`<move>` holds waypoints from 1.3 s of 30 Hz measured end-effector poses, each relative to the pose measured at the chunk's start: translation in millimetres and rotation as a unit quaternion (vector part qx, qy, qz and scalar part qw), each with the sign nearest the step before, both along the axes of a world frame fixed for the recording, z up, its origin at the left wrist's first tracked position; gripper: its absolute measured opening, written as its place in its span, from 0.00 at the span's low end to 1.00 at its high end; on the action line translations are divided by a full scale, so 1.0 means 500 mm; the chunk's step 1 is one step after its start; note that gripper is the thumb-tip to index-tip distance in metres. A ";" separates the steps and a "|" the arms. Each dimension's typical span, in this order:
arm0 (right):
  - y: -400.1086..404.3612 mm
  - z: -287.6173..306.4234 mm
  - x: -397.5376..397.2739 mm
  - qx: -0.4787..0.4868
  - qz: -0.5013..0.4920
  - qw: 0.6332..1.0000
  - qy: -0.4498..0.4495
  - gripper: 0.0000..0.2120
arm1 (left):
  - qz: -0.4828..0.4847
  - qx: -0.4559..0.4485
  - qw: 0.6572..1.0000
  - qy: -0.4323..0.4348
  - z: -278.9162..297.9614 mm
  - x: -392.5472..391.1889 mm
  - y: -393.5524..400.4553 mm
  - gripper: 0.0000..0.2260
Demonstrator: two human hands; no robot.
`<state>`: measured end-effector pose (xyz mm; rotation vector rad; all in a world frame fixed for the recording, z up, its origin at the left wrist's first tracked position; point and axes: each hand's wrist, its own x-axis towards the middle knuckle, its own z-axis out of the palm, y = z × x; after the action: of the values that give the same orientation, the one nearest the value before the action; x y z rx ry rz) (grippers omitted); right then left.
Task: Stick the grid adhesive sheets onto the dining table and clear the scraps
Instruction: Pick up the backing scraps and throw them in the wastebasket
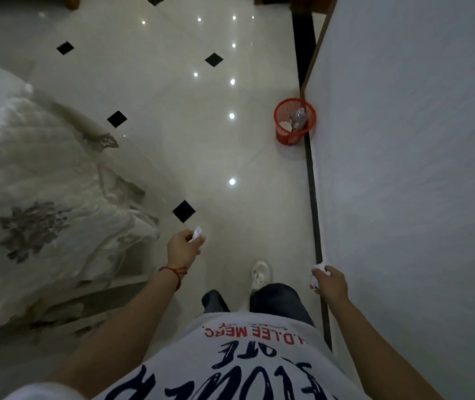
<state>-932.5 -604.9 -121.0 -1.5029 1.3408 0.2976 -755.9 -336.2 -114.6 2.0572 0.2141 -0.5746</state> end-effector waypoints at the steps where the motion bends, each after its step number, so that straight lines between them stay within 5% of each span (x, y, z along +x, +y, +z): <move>1: -0.026 0.005 0.036 0.001 0.001 1.000 -0.009 0.14 | 0.007 0.000 1.000 0.004 0.001 0.013 -0.012 0.21; 10: -0.200 0.030 0.388 -0.042 0.070 0.996 -0.041 0.17 | 0.084 0.054 0.993 0.066 -0.034 0.134 -0.037 0.18; 17: -0.306 0.002 0.625 -0.039 0.028 0.999 -0.015 0.17 | 0.090 0.048 0.991 0.088 -0.067 0.420 -0.104 0.09; 28: -0.423 0.000 0.875 -0.030 -0.024 0.999 0.025 0.09 | -0.008 0.040 0.999 0.020 0.008 0.991 -0.446 0.07; 39: -0.623 -0.047 1.062 0.019 -0.102 0.994 0.023 0.05 | -0.084 0.034 0.993 0.070 -0.016 1.182 -0.746 0.16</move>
<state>-401.5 -916.5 -144.4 -1.3220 1.5038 0.2286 -165.1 -709.4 -122.3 2.1153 0.1445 -0.8274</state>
